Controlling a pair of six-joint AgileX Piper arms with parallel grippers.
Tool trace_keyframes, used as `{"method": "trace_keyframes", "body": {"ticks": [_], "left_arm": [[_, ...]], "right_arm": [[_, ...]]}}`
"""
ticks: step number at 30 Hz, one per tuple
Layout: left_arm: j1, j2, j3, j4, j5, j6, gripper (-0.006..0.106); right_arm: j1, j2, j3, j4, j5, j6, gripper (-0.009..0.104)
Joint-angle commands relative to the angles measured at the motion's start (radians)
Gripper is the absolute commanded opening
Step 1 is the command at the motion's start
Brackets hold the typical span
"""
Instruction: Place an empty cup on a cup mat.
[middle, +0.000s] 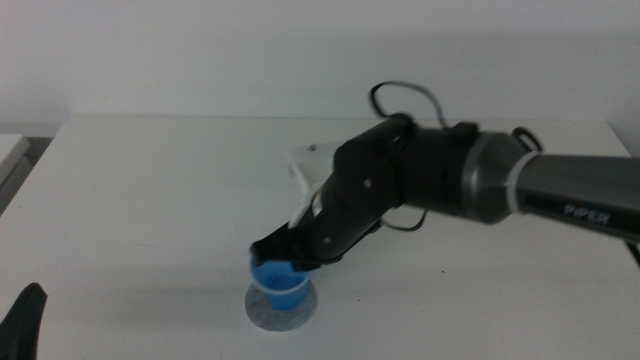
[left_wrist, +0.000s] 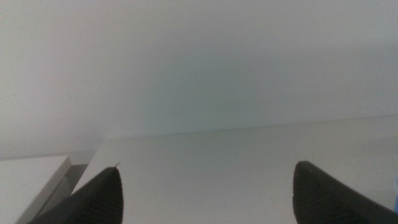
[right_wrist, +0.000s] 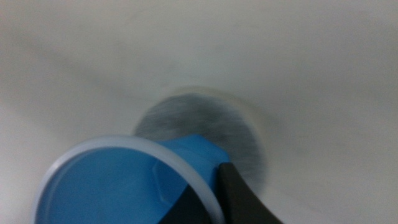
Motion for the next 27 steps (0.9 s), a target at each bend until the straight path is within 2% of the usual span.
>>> {"method": "trace_keyframes", "body": {"ticks": [1,15,20,24,27], "left_arm": [[0.000,-0.004,0.000,-0.007,-0.012,-0.003,0.094],[0.000,-0.004,0.000,-0.007,-0.012,-0.003,0.094],[0.000,-0.004,0.000,-0.007,-0.012,-0.003,0.094],[0.000,-0.004,0.000,-0.007,-0.012,-0.003,0.094],[0.000,-0.004,0.000,-0.007,-0.012,-0.003,0.094]], "right_arm": [[0.024,0.003,-0.005,-0.014,-0.035,0.005,-0.002],[0.035,0.028,-0.005,-0.071,-0.038,0.028,-0.002],[0.035,0.039,-0.005,-0.071,-0.047,0.028,0.002],[0.036,0.043,-0.005,-0.071,-0.059,0.028,0.014],[0.036,0.043,-0.005,-0.073,-0.057,0.028,0.029]]}}
